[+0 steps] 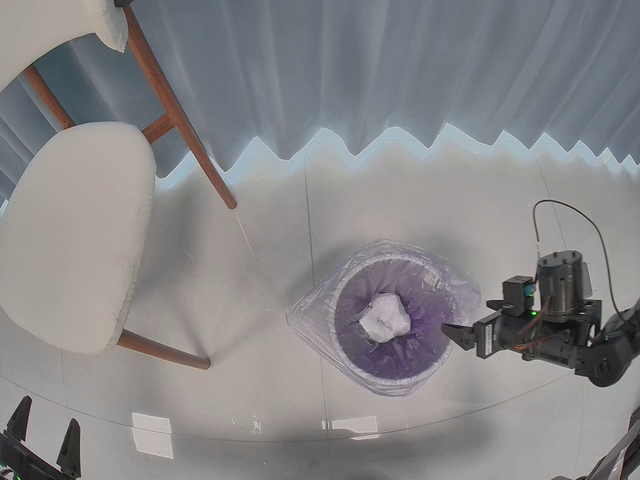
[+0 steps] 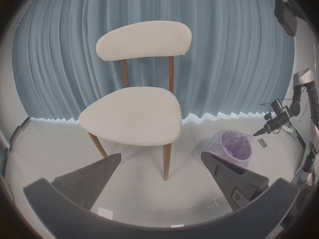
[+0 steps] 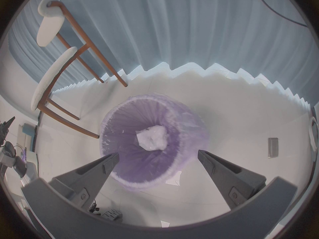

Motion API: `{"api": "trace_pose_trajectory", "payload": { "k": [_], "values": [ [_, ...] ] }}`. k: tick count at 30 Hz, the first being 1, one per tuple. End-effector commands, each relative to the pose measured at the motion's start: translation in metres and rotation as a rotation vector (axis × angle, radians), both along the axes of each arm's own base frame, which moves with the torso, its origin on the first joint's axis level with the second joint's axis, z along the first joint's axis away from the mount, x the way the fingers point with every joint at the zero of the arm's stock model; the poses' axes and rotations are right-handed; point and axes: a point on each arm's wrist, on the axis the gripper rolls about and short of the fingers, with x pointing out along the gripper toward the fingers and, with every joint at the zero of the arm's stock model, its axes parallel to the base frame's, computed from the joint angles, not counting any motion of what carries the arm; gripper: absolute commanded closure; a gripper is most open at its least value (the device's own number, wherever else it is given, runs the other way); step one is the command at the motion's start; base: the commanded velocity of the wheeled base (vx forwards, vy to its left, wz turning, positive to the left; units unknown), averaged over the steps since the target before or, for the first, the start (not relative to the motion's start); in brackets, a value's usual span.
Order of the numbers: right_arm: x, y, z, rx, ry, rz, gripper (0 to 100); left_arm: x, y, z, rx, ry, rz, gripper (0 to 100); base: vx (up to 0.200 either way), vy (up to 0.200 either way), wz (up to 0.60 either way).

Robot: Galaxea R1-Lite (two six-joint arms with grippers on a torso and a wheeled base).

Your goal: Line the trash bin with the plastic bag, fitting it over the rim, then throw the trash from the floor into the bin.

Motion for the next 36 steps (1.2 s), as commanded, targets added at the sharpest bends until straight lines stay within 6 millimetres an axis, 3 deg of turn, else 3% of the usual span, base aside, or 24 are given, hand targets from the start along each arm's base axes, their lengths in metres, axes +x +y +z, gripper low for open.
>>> {"api": "trace_pose_trajectory", "payload": {
  "k": [1,3,6,9,11,12,14,17,36],
  "values": [
    [-0.059,-0.054,0.019,0.016,-0.044,-0.128,0,0.000,0.000,-0.005,-0.001,0.001,0.001,0,0.000,0.000,0.00],
    [-0.088,-0.078,0.015,0.000,-0.035,-0.216,0,0.000,0.000,-0.005,-0.001,0.001,0.000,0,0.000,0.000,0.00],
    [-0.155,-0.109,0.006,-0.078,-0.118,-0.369,0,0.000,0.000,-0.005,-0.001,0.001,0.000,0,0.000,0.000,0.00],
    [-0.205,-0.111,0.000,-0.055,-0.309,-0.395,0,0.000,0.000,-0.005,0.002,0.001,0.000,0,0.000,0.000,0.00],
    [-0.219,-0.111,-0.004,-0.046,-0.354,-0.398,0,0.000,0.000,-0.005,0.001,0.001,0.000,0,0.000,0.000,0.00],
    [-0.243,-0.111,-0.018,-0.028,-0.425,-0.400,0,0.000,0.000,-0.005,0.002,0.001,0.000,0,0.000,0.000,0.00],
    [-0.258,-0.111,-0.023,0.031,-0.506,-0.395,0,0.000,0.000,-0.005,0.007,0.003,-0.002,0,0.000,0.000,0.00],
    [-0.261,-0.111,-0.030,0.103,-0.538,-0.427,0,0.000,0.000,-0.005,0.005,0.003,-0.002,0,0.000,0.000,0.00],
    [-0.261,-0.110,-0.029,0.099,-0.554,-0.395,0,0.000,0.000,-0.005,0.002,0.001,-0.002,0,0.000,0.000,0.00]
  ]
}}
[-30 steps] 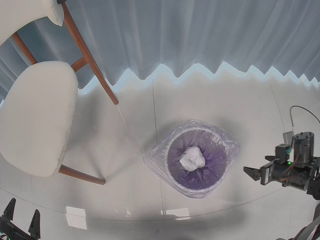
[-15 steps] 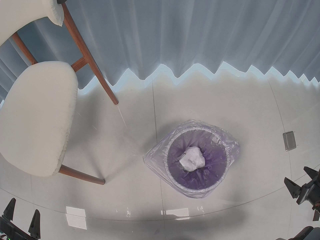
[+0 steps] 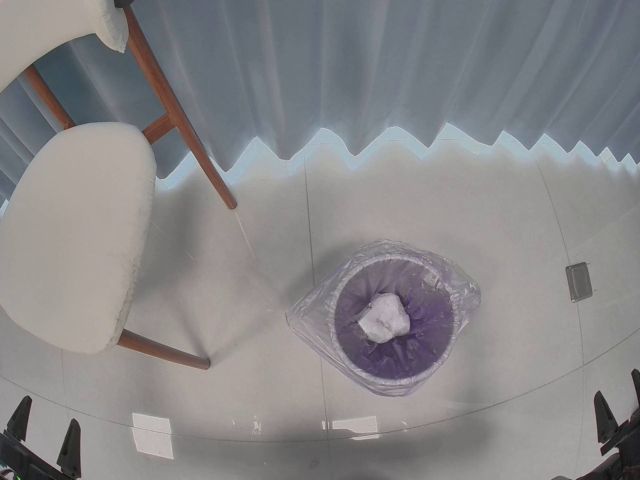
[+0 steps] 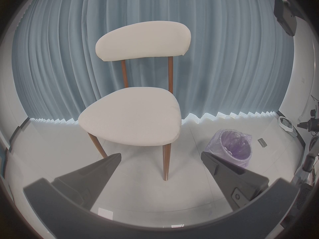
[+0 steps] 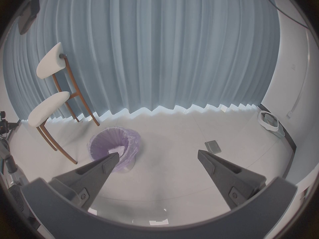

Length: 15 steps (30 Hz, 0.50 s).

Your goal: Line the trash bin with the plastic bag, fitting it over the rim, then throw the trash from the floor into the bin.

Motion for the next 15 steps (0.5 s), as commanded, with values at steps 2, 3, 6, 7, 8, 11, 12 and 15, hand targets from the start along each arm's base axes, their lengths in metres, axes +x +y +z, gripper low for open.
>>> {"api": "trace_pose_trajectory", "payload": {
  "k": [2,3,6,7,8,11,12,15],
  "values": [
    [-0.0078,0.0003,-0.0092,0.001,-0.090,-0.012,0,0.0001,0.0000,-0.0052,0.001,0.001,0.000,0,0.000,0.000,0.00],
    [-0.0078,0.0003,-0.0092,0.001,-0.090,-0.012,0,0.0001,0.0000,-0.0052,0.001,0.001,0.000,0,0.000,0.000,0.00],
    [-0.0078,0.0003,-0.0092,0.001,-0.090,-0.012,0,0.0001,0.0000,-0.0052,0.002,0.001,0.001,0,0.000,0.000,0.00],
    [-0.0078,0.0003,-0.0092,0.001,-0.090,-0.012,0,0.0001,0.0000,-0.0052,0.005,0.001,0.000,0,0.000,0.000,0.00],
    [-0.0078,0.0003,-0.0092,0.001,-0.090,-0.012,0,0.0001,0.0000,-0.0052,0.007,0.001,0.001,0,0.000,0.000,0.00],
    [-0.0078,0.0003,-0.0092,0.001,-0.090,-0.012,0,0.0001,0.0000,-0.0052,0.005,0.001,0.000,0,0.000,0.000,0.00],
    [-0.0078,0.0003,-0.0092,0.001,-0.090,-0.012,0,0.0001,0.0000,-0.0052,0.005,0.001,0.000,0,0.000,0.000,0.00],
    [-0.0078,0.0003,-0.0092,0.001,-0.090,-0.012,0,0.0001,0.0000,-0.0052,0.005,0.001,0.000,0,0.000,0.000,0.00]
  ]
}}
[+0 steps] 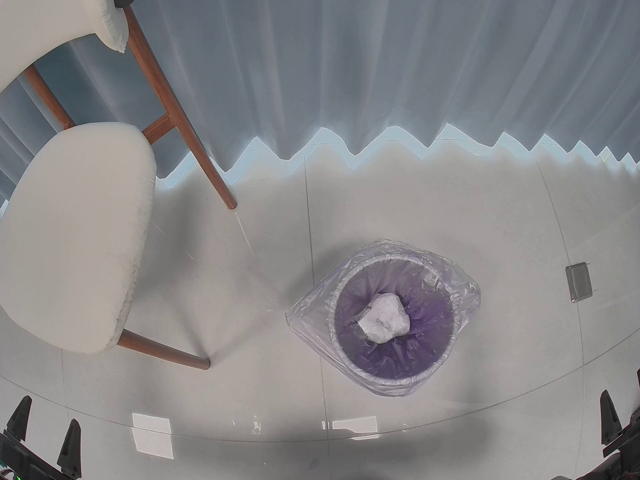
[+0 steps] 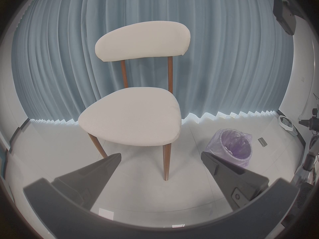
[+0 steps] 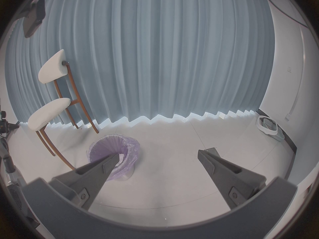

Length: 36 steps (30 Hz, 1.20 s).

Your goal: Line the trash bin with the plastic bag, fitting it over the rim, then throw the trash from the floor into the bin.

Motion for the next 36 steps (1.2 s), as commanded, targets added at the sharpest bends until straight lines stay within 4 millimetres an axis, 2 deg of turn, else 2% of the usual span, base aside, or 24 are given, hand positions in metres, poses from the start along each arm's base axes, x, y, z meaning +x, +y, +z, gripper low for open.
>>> {"api": "trace_pose_trajectory", "payload": {
  "k": [1,36],
  "values": [
    [0.0003,0.0000,-0.0051,0.000,0.003,0.000,0,0.0001,0.0000,-0.0052,0.000,0.001,0.001,0,0.000,0.000,0.00],
    [0.0003,0.0000,-0.0051,0.000,0.003,0.000,0,0.0001,0.0000,-0.0052,-0.002,0.001,0.000,0,0.000,0.000,0.00]
  ]
}}
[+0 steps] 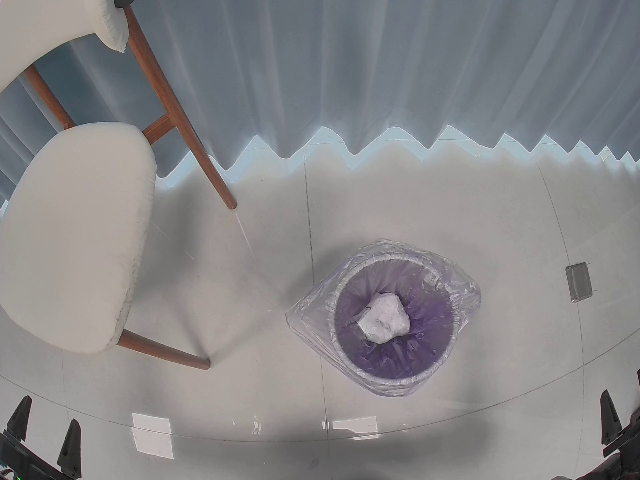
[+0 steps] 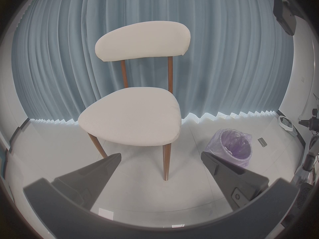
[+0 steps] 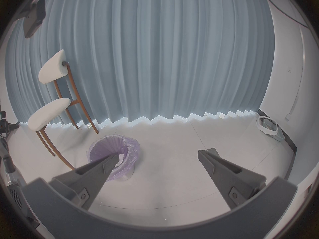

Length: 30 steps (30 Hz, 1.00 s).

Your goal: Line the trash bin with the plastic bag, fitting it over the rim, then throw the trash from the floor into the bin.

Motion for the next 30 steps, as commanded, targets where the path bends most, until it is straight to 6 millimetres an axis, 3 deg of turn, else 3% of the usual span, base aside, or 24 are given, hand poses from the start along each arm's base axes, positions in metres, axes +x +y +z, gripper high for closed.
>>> {"api": "trace_pose_trajectory", "payload": {
  "k": [1,30],
  "values": [
    [0.0005,0.0000,-0.0051,0.000,0.007,0.000,0,0.0001,0.0000,-0.0052,-0.001,0.001,0.001,0,0.000,0.000,0.00],
    [0.0005,0.0000,-0.0051,0.000,0.007,0.000,0,0.0001,0.0000,-0.0052,-0.008,0.001,0.004,0,0.000,0.000,0.00]
  ]
}}
